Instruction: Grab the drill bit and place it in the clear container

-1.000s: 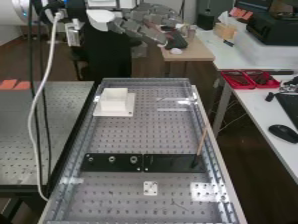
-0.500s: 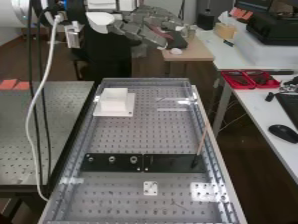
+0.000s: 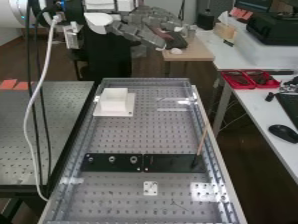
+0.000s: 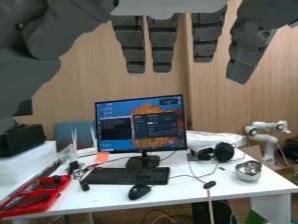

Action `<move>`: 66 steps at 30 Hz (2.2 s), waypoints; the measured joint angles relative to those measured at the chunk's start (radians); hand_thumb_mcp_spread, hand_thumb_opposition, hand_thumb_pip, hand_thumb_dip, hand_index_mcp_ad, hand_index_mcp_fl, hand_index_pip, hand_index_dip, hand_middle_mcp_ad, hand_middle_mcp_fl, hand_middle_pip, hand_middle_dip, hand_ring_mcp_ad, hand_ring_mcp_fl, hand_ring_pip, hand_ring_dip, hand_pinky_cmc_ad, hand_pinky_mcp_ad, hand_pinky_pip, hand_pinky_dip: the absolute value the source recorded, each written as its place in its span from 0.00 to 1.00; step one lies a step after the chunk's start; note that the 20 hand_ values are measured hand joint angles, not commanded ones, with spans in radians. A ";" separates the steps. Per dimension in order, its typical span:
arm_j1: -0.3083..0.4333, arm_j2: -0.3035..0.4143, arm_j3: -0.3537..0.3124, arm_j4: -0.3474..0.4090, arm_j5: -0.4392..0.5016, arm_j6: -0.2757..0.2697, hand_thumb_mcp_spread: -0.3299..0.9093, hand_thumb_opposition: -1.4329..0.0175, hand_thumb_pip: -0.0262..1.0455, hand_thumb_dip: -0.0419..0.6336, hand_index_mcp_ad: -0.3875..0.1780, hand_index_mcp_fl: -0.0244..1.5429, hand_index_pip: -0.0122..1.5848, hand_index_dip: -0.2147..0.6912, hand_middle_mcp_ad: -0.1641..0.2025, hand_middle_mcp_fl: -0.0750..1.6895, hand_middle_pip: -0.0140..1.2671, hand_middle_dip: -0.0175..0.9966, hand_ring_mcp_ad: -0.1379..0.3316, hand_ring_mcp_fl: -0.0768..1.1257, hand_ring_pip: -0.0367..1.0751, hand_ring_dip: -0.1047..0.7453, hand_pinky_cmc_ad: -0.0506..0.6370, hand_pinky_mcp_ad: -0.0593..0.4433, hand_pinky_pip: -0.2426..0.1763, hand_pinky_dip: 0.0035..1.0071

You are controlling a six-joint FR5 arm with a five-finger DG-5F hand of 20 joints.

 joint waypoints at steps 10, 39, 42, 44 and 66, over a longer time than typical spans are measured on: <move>-0.002 0.003 -0.004 0.003 -0.006 0.001 0.47 0.57 0.16 0.12 0.70 0.13 0.04 0.60 0.69 0.09 0.12 0.19 0.78 0.07 0.12 0.15 0.79 0.91 0.40 0.16; 0.004 0.006 -0.006 0.004 0.024 0.001 0.47 0.57 0.16 0.12 0.70 0.13 0.04 0.60 0.69 0.09 0.12 0.19 0.78 0.07 0.12 0.15 0.79 0.91 0.40 0.16; 0.004 0.006 -0.006 0.004 0.023 0.001 0.47 0.57 0.16 0.12 0.69 0.13 0.04 0.60 0.68 0.09 0.12 0.19 0.78 0.07 0.12 0.15 0.79 0.91 0.40 0.16; 0.003 0.006 -0.006 0.004 0.023 0.001 0.47 0.57 0.16 0.12 0.70 0.13 0.04 0.60 0.69 0.09 0.12 0.19 0.78 0.07 0.12 0.15 0.79 0.91 0.40 0.16; -0.001 0.007 -0.006 0.009 -0.005 -0.005 0.47 0.57 0.16 0.12 0.69 0.14 0.04 0.60 0.68 0.11 0.12 0.19 0.78 0.07 0.12 0.15 0.79 0.91 0.40 0.16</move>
